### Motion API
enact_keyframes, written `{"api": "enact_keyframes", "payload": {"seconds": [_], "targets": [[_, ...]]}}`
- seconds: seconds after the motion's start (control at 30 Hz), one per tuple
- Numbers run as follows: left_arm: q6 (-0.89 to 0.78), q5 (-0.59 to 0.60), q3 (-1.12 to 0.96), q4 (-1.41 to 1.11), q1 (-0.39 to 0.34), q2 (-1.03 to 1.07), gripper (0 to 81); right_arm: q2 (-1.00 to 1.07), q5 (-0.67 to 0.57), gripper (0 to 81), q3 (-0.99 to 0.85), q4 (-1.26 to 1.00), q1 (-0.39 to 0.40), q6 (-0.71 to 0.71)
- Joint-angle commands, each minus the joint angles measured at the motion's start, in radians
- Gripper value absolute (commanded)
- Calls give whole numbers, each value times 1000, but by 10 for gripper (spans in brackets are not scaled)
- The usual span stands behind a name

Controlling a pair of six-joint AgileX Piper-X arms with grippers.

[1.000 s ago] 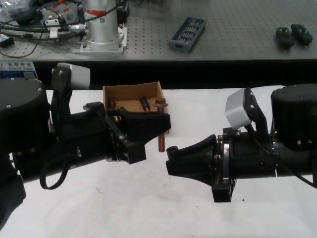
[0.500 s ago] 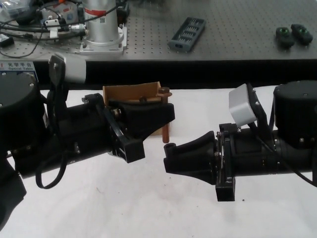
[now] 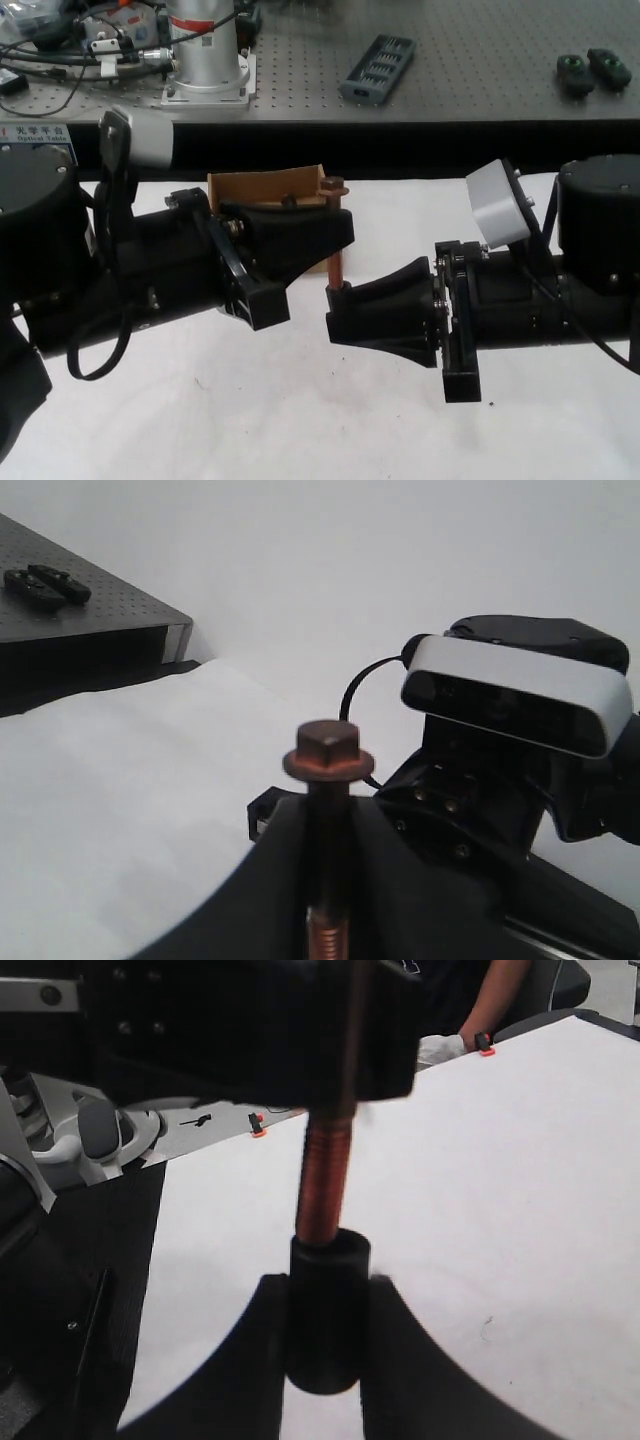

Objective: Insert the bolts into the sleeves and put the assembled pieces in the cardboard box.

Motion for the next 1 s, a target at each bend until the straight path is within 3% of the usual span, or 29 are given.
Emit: {"api": "enact_keyframes", "payload": {"seconds": [0.0, 0.47, 0.73, 0.97], "targets": [[-2, 15, -10, -26, 3, -1, 6, 0, -17, 43, -12, -23, 3, 6], [-85, 76, -10, -66, 3, -1, 6, -7, -94, 43, -12, -49, 3, 16], [-160, -20, -10, -226, 3, -1, 6, -12, -94, 43, -13, -273, -17, 174], [-160, -6, 15, -201, 3, -1, 6, -12, -94, 43, -13, -302, -25, 201]]}}
